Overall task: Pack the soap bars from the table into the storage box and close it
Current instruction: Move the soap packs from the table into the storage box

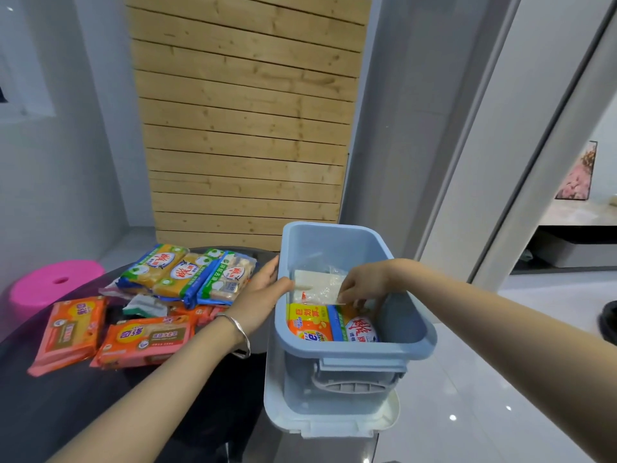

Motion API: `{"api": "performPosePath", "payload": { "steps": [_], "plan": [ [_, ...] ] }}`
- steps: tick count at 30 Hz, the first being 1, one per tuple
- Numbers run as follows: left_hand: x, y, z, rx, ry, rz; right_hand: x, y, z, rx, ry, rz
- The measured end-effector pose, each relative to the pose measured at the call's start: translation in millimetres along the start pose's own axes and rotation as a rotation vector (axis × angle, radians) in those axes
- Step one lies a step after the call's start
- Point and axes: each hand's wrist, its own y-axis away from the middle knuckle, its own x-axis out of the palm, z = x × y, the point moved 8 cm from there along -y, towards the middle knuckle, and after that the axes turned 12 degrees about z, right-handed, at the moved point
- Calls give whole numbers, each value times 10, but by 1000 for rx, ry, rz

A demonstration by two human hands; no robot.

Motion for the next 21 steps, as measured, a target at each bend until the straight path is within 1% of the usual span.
{"api": "performPosePath", "payload": {
  "steps": [2, 4, 6, 10, 11, 13, 15, 16, 19, 21],
  "plan": [
    [-4, 23, -23, 20, -61, 11, -94, 64, 92, -57, -22, -75],
    [-3, 44, -30, 29, -100, 25, -257, 189, 252, -160, -40, -203],
    [-19, 69, -20, 32, -106, 46, -393, 334, 466, -280, -95, -290],
    [-144, 181, -14, 13, -137, 88, -507, 464, 903, -470, -278, -330],
    [-278, 211, 1, -8, -178, 57, -511, 439, 1028, -514, -348, -324],
    [-624, 262, 45, -30, -255, -56, -484, 315, 1232, -575, -543, -282],
    [-1028, 329, 91, -48, -301, -193, -407, 104, 1431, -567, -688, -195],
    [-1220, 355, 122, -64, -311, -253, -353, -22, 1520, -533, -725, -149],
    [-1749, 430, 248, -139, -352, -395, -233, -377, 1734, -386, -721, -68],
    [-2052, 453, 311, -208, -448, -469, -163, -617, 1805, -265, -671, -8]
  ]
}}
